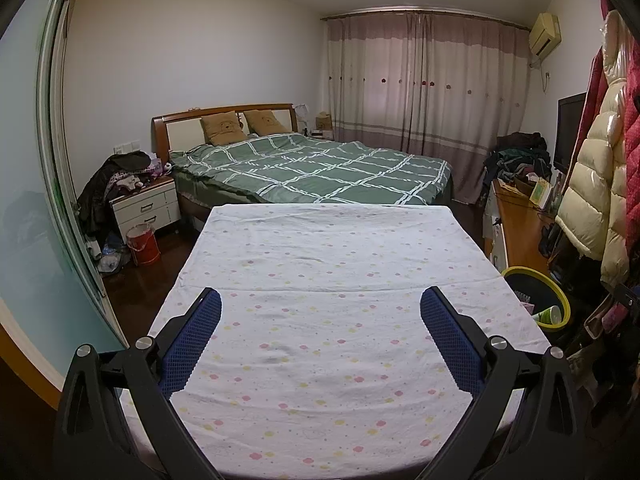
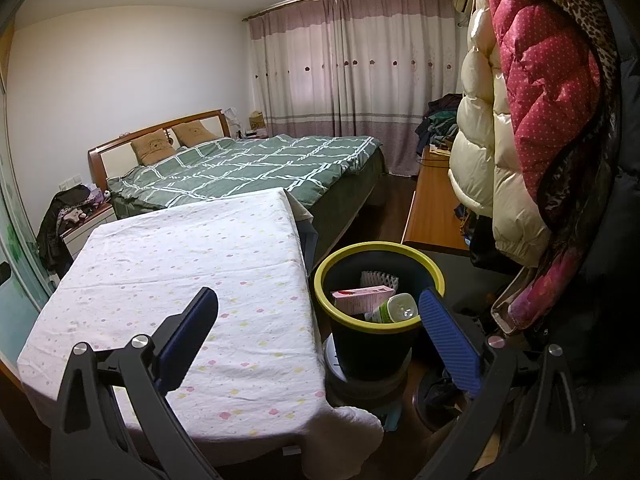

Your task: Collect trash

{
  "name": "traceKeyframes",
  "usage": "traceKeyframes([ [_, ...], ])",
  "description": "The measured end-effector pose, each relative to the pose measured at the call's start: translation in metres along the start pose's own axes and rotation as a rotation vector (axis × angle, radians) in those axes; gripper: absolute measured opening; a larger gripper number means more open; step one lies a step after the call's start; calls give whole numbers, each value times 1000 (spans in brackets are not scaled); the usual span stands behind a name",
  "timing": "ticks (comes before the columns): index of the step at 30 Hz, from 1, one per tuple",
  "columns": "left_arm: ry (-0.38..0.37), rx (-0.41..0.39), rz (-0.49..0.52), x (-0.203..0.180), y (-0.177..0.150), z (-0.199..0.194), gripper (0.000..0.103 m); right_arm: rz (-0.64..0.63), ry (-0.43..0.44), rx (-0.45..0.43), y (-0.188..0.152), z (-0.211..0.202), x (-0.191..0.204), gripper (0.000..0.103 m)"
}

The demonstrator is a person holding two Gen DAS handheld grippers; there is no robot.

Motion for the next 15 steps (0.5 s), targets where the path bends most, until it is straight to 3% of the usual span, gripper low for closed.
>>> traceKeyframes([
  [15,-16,12,7,-3,-5,5,98,3,2,5,-2,2,1,96],
])
Point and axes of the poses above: each gripper's, at about its wrist camera, not at the fingertips, and z roughly the way its jaws point, x to its left, y to its top, the point moved 8 cm from there along z, roughly the way its jaws point, and after that the axes turned 5 degrees about -z, right-handed, at the moved point
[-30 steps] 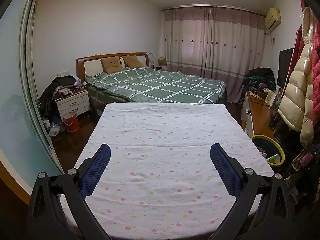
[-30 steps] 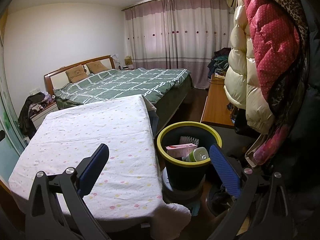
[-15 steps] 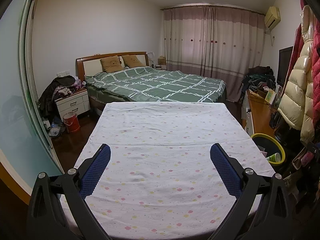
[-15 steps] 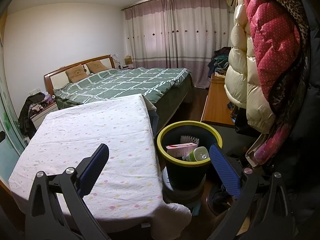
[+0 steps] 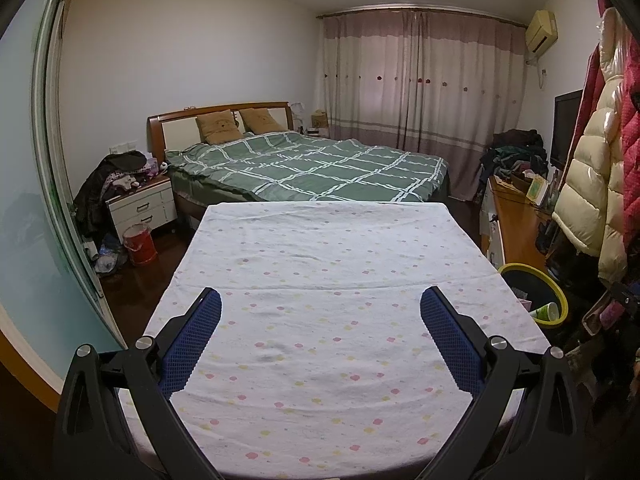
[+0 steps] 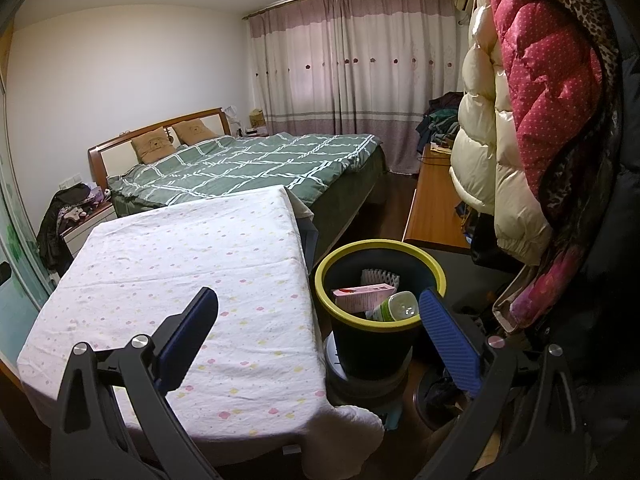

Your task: Collect trash

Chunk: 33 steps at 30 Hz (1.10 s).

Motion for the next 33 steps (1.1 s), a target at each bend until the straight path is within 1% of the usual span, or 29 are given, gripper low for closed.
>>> traceKeyframes([
  [33,-38,30,-2,3,-1,9,98,0,7,20,-6,7,3,96],
])
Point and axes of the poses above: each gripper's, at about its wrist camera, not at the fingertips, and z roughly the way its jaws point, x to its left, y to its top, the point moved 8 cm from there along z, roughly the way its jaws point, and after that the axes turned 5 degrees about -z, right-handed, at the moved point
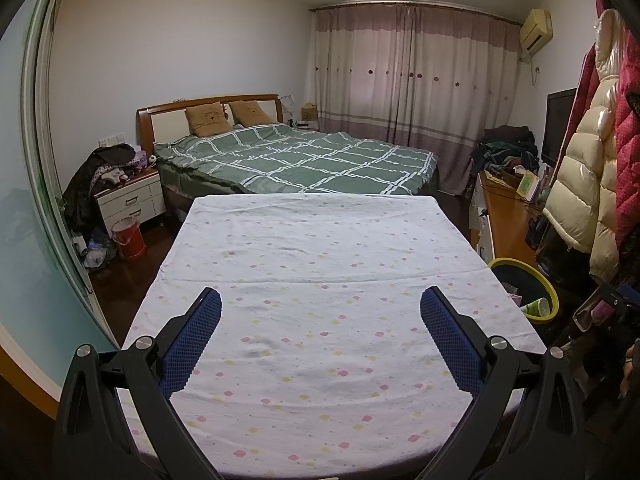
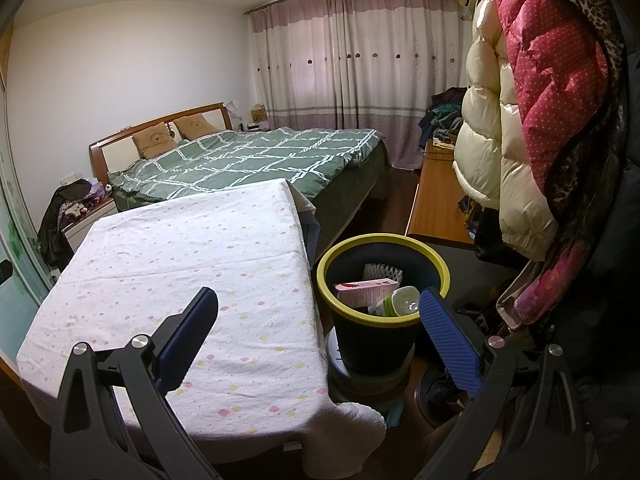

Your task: Collect trash

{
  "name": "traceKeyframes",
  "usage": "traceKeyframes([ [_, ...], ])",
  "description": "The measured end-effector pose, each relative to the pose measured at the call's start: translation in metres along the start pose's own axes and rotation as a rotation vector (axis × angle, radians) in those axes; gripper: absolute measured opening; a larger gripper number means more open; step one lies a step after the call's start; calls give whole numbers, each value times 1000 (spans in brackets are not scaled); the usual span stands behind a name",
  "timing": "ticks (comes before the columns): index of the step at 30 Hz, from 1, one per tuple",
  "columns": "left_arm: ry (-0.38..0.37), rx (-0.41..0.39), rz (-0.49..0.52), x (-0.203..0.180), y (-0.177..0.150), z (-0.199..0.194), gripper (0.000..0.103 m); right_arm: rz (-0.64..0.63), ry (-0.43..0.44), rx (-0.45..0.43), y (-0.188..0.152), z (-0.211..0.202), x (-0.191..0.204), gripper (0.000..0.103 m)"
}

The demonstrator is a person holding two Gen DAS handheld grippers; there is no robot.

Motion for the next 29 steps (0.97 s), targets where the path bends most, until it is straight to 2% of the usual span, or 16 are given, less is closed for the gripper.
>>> traceKeyframes([
  [12,-6,6,-4,-2,0,2,98,-2,4,8,-2,4,0,96],
  [20,-37,8,2,-8,-1,11,98,0,8,17,-4,8,0,96],
  [23,-23,43,-13,-2,4,30,98,-3,24,27,-1,17,3,96],
  [26,24,90,-17,11,13,71,98,-9,88,41,10,33,16,96],
  [29,82,148,-15,29,24,132,98,-30,174,73,28,67,46,96],
])
Point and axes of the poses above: each gripper's, at about its wrist camera, not at the fingertips, and z roughly the way its jaws point, x to its left, y to its top, the point moved 8 cm from there along z, roughly the way its jaws point, and after that the axes turned 5 degrees about -z, right-handed, at the moved point
